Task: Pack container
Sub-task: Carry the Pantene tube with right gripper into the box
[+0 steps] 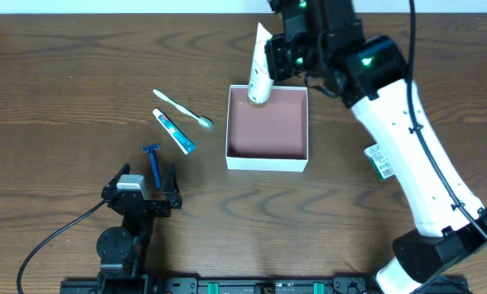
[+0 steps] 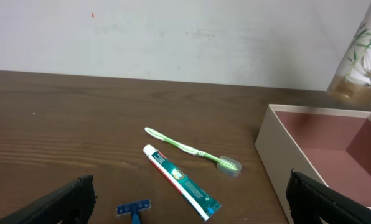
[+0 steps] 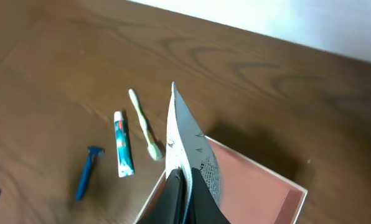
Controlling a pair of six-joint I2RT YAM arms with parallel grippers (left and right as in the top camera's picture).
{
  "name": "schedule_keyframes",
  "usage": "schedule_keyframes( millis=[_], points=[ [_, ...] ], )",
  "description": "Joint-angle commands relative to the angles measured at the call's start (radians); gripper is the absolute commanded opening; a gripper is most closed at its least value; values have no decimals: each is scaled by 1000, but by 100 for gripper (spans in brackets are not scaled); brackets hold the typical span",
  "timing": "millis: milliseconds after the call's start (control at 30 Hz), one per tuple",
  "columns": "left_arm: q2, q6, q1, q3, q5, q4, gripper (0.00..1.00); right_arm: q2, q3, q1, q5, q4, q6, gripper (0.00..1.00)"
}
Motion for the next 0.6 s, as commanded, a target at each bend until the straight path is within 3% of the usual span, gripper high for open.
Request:
schedule_keyframes(
  millis=[0,567],
  points=[
    [0,13,3,-16,21,-35,98,11,0,50,139,10,144,1],
    [0,13,3,-16,21,-35,98,188,0,105,264,62,207,1]
  ],
)
